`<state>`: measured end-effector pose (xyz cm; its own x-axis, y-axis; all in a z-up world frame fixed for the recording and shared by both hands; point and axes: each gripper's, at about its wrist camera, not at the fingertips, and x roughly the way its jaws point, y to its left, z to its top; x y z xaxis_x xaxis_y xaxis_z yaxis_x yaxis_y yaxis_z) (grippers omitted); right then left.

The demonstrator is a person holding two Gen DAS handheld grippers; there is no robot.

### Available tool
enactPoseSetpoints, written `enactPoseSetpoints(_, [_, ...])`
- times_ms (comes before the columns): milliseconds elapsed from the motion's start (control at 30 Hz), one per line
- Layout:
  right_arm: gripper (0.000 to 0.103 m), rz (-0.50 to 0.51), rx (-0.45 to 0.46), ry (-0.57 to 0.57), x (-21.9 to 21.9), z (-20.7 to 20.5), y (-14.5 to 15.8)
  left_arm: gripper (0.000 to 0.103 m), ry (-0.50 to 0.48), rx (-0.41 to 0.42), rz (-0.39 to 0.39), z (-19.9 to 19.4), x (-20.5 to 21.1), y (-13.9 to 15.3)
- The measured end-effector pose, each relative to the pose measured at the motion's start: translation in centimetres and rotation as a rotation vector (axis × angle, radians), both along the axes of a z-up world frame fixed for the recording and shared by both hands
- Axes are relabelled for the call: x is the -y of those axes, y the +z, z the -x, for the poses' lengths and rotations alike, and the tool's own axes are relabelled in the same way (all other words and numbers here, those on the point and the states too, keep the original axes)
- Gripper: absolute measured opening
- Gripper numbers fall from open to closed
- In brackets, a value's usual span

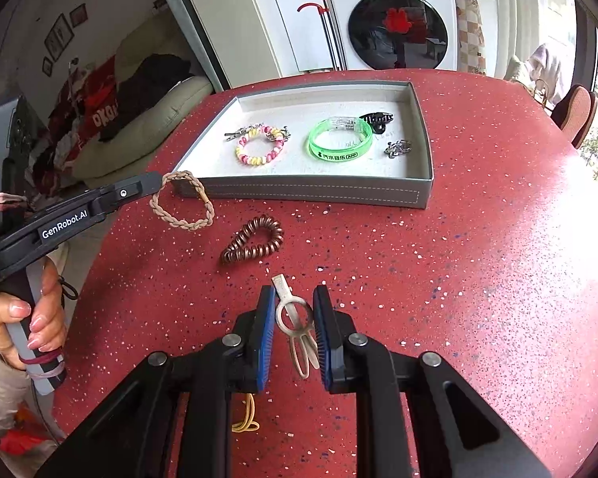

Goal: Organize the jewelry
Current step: 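Carry the cream clip and braided bracelet into the tray and open both tools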

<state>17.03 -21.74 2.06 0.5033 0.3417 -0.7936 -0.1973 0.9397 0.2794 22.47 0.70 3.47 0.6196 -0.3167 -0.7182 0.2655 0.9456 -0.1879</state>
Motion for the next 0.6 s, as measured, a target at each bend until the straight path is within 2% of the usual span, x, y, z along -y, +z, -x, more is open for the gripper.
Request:
enactPoseSetpoints(300, [0.021, -0.028, 0.018, -0.041, 0.5, -3.0, 1.8, 0.021, -0.002, 0.03, -0.003, -2.5, 0.5, 1.1])
enactPoseSetpoints(600, [0.021, -0.034, 0.031, -0.072, 0.5, -8.9, 3.0, 0.021, 0.004, 0.028, -0.014, -6.8, 0.4, 1.0])
